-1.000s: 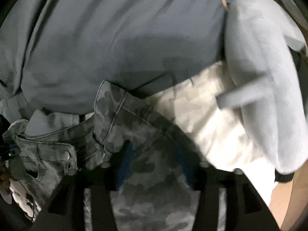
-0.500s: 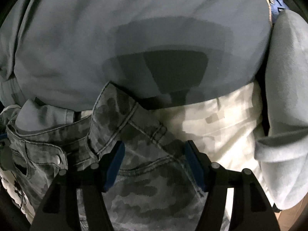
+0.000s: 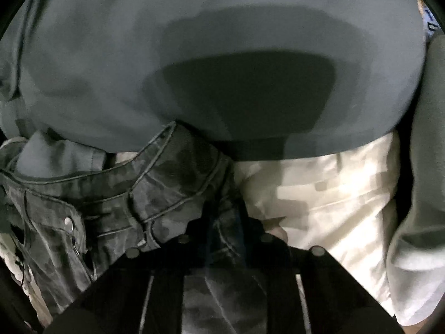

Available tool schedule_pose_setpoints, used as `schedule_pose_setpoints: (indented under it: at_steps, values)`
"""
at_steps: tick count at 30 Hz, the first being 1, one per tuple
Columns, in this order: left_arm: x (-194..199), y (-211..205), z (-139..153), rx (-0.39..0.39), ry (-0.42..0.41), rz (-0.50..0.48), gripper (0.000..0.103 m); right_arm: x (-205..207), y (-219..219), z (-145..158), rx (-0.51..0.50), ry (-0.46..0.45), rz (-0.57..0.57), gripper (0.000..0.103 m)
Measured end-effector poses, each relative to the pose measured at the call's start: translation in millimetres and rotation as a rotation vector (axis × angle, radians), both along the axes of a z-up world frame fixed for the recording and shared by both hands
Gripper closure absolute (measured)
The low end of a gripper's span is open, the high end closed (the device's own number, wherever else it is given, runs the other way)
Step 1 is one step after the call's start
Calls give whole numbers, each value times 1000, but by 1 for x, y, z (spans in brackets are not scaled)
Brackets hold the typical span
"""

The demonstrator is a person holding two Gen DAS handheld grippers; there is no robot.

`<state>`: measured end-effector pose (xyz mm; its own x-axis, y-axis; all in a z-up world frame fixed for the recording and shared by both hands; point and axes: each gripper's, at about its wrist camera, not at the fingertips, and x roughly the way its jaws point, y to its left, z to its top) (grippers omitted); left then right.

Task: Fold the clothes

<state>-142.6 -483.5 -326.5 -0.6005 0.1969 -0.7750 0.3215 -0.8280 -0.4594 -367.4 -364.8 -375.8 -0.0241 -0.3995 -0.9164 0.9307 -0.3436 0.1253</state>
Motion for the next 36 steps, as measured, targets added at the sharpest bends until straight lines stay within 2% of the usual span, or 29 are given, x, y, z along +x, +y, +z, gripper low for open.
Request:
schedule_pose_setpoints:
  at_steps: [9,13,16,20,23,27,29,30,31,35,36]
  values:
    - [17,-7,45,-60,78,90,91,2,24,60,-116,63,-27,95]
    - [21,-20,53,-72,93,118,92,2,24,78,-150,72,-31,95]
    - [22,-33,50,-71,91,142,92,2,18,80,-154,79,-42,95]
    - [13,-41,24,-45,3,139,91,-4,6,56,-91,99,-78,94]
    - [9,-43,13,-49,-45,119,87,-8,0,33,-19,70,-93,89]
    - [10,-45,21,-48,-43,106,84,-6,13,37,-37,41,-84,78]
    - [12,-50,26,-52,-51,127,84,-7,27,46,-50,24,-82,69]
    - [13,-51,30,-58,-54,139,84,-8,37,52,-61,19,-87,60]
    - [10,-50,37,-69,-58,132,84,-10,47,59,-71,13,-92,57]
    - [-5,-43,64,-116,-73,105,84,-20,96,90,-111,-24,-132,57]
    - [-8,-41,70,-128,-77,98,84,-1,75,105,-114,-26,-142,57]
